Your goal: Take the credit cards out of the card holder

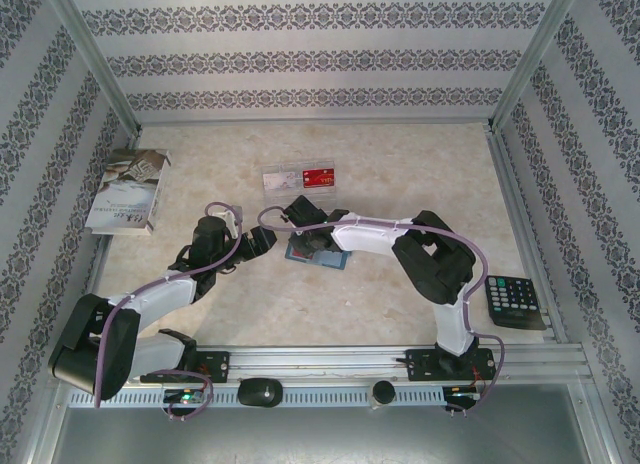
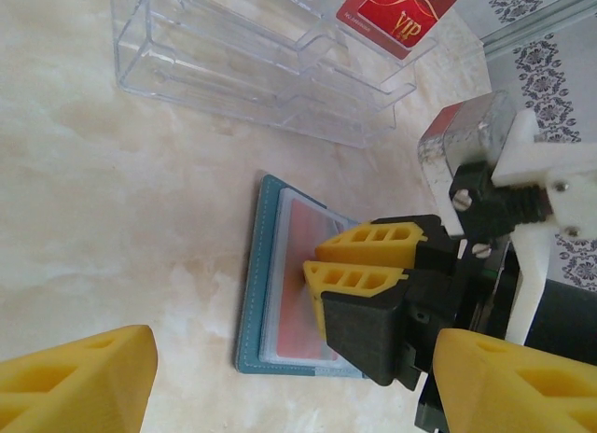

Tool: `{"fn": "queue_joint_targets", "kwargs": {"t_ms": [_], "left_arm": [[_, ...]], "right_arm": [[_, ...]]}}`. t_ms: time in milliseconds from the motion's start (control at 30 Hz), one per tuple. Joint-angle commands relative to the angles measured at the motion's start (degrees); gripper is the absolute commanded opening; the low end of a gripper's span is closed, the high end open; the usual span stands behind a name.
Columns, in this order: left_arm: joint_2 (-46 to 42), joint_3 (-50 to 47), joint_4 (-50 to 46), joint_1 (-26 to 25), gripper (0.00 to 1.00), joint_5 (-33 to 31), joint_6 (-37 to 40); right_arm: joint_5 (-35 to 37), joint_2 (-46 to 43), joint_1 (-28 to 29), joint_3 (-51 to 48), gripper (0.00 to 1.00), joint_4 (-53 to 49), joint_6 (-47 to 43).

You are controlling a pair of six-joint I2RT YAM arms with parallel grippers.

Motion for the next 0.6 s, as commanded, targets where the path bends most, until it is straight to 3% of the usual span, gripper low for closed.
{"fn": "queue_joint_targets", "kwargs": {"t_ms": [0, 67, 233, 400, 567], "left_arm": [[-1.04, 1.36, -0.81, -0.46, 0.78, 0.01, 1.57], [-1.36, 1.23, -1.03, -0.45, 0.78, 0.04, 1.67], [-1.53, 1.16, -1.17, -0.47, 0.78, 0.61, 1.5], [-2.4, 0.86, -1.64, -0.42, 0.78, 0.72, 1.11], [-4.24, -0.24, -1.87, -0.45, 0.78, -0.35, 0.74]], "right_arm": [[-1.82, 3.23, 0.17, -0.95, 0.06, -3.45, -0.7], [-2.8, 3.15, 0.0, -1.05, 0.0, -3.07, -0.36], [-10.03, 1.17, -0.19, -2.73, 0.0, 0.77, -1.36], [-27.61, 0.91, -0.01, -1.85, 0.0, -0.03, -2.64], [-32.39, -4.63, -0.02, -8.09, 0.0, 6.44, 1.61]]}}
